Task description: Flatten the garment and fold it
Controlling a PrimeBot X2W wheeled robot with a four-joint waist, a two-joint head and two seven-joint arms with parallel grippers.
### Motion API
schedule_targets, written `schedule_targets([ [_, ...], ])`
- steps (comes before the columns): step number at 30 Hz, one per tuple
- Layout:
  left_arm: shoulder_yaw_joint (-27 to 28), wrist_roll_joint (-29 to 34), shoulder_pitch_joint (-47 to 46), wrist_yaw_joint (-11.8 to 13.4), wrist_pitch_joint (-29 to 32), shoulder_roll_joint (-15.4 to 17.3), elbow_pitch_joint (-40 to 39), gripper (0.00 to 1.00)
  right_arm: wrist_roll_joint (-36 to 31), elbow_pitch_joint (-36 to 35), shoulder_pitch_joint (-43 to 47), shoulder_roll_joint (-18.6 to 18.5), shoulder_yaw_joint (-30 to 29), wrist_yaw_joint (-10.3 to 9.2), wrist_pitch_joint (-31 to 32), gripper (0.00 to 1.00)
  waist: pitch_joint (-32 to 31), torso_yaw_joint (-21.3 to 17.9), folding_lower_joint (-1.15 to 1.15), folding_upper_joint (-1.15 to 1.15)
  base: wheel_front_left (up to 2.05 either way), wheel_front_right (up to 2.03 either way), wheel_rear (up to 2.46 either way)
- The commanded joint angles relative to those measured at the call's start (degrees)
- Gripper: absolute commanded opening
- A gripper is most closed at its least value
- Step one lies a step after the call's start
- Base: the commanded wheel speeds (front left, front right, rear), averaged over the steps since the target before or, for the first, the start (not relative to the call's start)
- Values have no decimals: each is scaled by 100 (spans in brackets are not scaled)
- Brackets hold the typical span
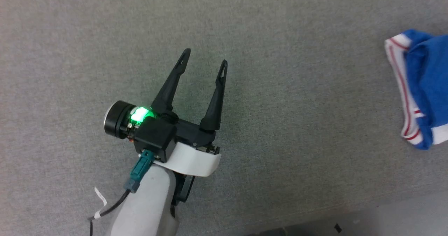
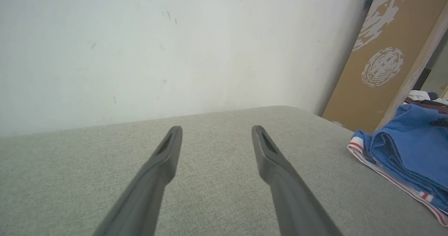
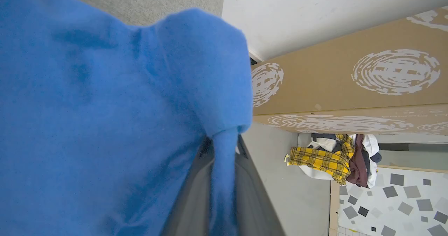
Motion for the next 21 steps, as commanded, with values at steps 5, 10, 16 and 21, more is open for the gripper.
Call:
schedule_targets([
  [5,-18,76,-160,-49,-27,-1,-53,100,-373,713,-190,235,-546,-14,-493,0,616,182,-1,0,0,0,0],
  [10,-20,55,-146,-30,-27,-1,-7,100,-641,1281,-304,417,-825,-14,-642,100,559,242,-1,0,0,0,0],
  [16,86,-81,58,10,-27,-1,72,100,-849,1590,-485,554,-1009,-14,-811,100,46,184,-1,0,0,0,0],
  [21,298,-276,395,14,-27,-1,150,100,-835,1621,-688,797,-1242,-14,-953,100,-628,127,-1,0,0,0,0],
])
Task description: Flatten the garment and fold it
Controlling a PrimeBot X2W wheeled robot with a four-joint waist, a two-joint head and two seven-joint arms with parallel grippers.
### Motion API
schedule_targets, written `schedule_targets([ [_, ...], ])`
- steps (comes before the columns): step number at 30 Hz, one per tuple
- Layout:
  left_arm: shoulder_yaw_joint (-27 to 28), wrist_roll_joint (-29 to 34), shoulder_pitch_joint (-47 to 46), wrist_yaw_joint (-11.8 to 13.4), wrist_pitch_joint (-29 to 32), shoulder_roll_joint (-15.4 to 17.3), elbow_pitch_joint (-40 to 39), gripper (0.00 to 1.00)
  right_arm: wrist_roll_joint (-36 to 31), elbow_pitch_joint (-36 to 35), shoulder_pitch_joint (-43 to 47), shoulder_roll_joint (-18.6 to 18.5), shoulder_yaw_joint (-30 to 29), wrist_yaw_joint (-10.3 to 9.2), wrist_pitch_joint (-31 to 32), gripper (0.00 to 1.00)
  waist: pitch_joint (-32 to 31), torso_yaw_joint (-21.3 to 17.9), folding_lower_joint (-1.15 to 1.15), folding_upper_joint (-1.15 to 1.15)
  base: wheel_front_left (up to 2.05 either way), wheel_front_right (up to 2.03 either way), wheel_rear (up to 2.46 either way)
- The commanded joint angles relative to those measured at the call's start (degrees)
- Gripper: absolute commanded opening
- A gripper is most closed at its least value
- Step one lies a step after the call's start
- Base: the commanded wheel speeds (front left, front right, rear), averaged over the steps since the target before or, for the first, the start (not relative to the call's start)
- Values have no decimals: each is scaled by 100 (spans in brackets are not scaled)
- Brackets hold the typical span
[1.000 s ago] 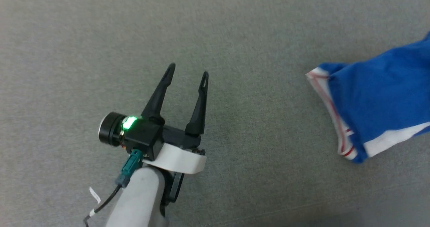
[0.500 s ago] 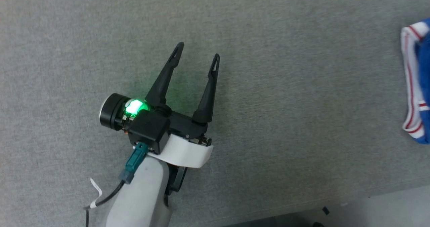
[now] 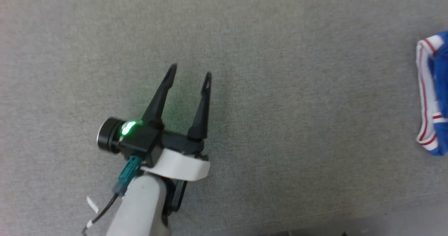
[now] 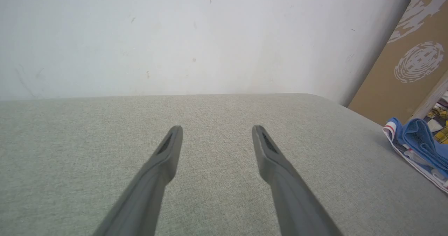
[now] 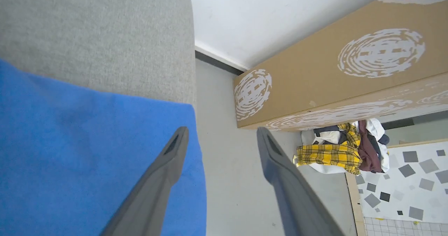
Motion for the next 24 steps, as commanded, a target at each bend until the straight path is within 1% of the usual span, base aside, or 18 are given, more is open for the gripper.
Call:
schedule_targets([
  [1,88,-43,143,23,-27,-2,14,100,8,-30,-97,130,-69,-13,-109,100,-762,-142,0,0,0,0,0],
  [4,299,-137,405,91,-27,-2,5,100,89,-228,-128,398,-167,-13,-355,100,-1152,-133,0,0,0,0,0],
  [5,299,-137,405,91,-27,-2,5,100,89,-228,-128,398,-167,-13,-355,100,-1152,-133,0,0,0,0,0],
  [6,376,-169,499,116,-27,-2,16,100,117,-321,-114,494,-187,-13,-445,100,-1287,-124,0,0,0,0,0],
  [10,662,-270,845,224,-27,-2,230,100,308,-869,20,896,-286,-13,-757,100,-1711,-46,0,0,0,0,0],
  [14,919,-296,1038,348,-27,-2,233,100,461,-1688,300,1310,-381,-13,-901,100,-2007,35,0,0,0,0,0],
  [18,1075,-336,1198,405,-27,-2,106,100,552,-2686,798,1833,-588,-13,-900,100,-2205,143,0,0,0,0,0],
  [24,1102,-367,1358,569,-27,-2,-6,100,546,-3948,1782,2686,-923,-13,-774,100,-2336,342,0,0,0,0,0],
])
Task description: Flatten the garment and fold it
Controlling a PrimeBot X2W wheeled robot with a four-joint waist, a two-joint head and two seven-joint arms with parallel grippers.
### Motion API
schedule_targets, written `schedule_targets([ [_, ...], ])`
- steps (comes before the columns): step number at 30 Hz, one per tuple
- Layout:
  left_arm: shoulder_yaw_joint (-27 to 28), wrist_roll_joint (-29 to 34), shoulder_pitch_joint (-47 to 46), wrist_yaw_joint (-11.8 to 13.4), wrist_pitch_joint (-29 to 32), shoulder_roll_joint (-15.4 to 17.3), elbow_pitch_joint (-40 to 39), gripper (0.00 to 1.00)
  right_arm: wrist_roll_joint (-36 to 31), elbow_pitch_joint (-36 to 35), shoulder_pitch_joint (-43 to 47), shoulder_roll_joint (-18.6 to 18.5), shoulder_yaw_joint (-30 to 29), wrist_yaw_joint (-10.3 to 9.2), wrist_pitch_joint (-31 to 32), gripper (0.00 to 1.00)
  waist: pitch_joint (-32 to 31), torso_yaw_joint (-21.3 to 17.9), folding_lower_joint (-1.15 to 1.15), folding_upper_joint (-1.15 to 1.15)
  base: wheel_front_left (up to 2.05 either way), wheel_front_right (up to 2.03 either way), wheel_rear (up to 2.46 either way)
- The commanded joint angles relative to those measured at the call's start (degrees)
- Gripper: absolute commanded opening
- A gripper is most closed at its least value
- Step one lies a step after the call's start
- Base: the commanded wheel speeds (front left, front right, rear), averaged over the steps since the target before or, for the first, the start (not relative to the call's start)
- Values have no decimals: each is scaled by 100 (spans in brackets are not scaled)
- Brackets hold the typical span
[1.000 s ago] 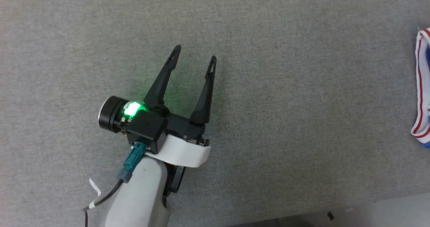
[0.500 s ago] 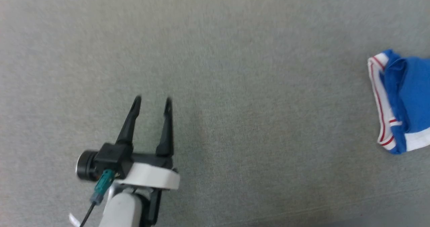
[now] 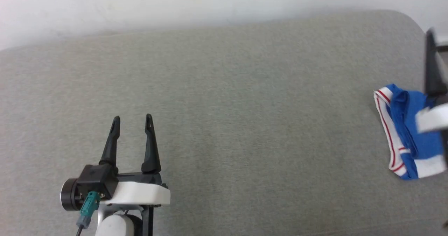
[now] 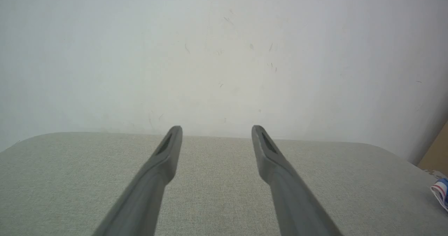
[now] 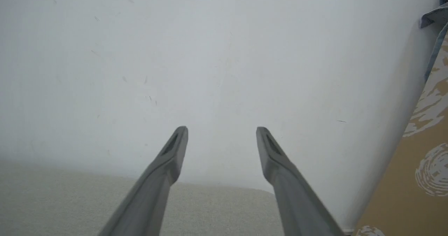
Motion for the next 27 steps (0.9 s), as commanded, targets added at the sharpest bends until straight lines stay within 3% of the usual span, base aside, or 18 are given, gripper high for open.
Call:
schedule_targets([
  [1,8,-19,97,64,-27,-3,-26,100,-13,-85,164,133,-25,-12,20,100,-143,172,1,0,0,0,0],
  [9,-37,37,366,107,-27,-3,151,100,76,-507,1346,1096,-114,-12,-31,100,-295,321,1,0,0,0,0],
  [18,33,139,585,-6,-27,-3,427,100,-105,-356,2073,1358,321,-12,-266,100,-399,377,1,0,0,0,0],
  [27,46,186,628,117,-27,-3,451,100,-149,-309,2217,1464,370,-12,-406,100,-443,438,1,0,0,0,0],
])
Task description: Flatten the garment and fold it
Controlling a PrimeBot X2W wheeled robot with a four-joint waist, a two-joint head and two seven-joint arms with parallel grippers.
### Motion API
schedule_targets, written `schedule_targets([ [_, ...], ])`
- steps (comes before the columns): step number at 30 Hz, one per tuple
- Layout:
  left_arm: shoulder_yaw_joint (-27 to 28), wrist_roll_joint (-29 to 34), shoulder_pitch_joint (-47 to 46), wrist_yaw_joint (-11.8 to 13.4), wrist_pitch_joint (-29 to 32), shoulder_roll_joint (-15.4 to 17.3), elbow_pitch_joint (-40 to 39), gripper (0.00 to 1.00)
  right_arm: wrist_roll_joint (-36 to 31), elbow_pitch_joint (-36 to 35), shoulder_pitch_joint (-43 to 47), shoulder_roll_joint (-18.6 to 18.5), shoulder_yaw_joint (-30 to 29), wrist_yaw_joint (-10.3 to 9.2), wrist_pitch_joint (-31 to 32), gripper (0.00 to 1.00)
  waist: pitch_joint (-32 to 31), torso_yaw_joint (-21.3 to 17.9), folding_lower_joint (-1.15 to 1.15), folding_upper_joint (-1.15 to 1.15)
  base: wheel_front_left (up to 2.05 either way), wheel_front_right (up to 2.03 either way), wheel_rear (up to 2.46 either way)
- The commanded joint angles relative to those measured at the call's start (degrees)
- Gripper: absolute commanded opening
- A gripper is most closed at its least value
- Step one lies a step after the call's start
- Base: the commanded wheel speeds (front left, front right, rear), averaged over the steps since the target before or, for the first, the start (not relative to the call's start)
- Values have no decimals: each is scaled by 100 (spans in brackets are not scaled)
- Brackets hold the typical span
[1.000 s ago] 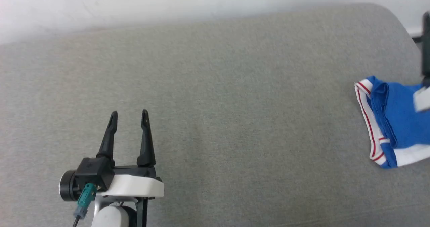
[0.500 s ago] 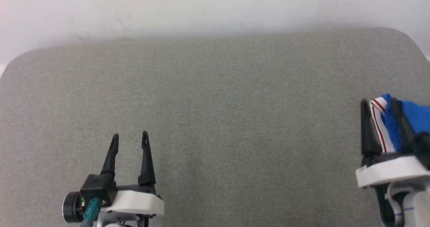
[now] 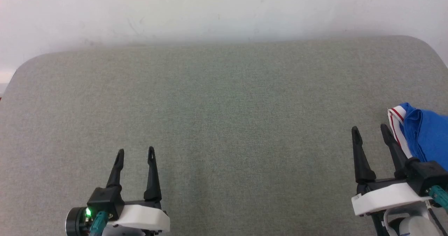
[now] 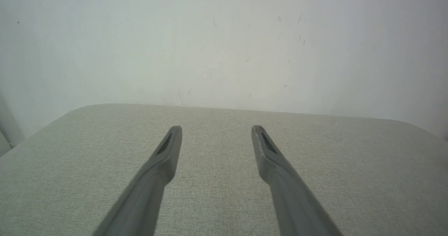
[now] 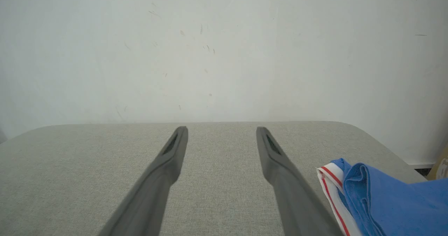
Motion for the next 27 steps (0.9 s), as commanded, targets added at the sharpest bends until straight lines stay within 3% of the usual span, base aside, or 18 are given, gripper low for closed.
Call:
schedule_targets([
  [1,-11,32,64,64,-27,-3,10,100,-15,21,78,22,15,-11,-44,100,-6,9,0,0,0,0,0],
  [10,-34,-10,88,95,-27,-3,-22,100,-9,58,87,45,19,-11,-77,100,-26,42,0,0,0,0,0],
  [11,-21,-52,84,113,-27,-3,-52,0,-7,59,82,46,17,-11,-79,0,-19,46,0,0,0,0,0],
  [27,23,42,-11,14,149,1,-48,0,-68,-9,58,22,24,0,94,0,-43,48,1,0,0,0,0],
])
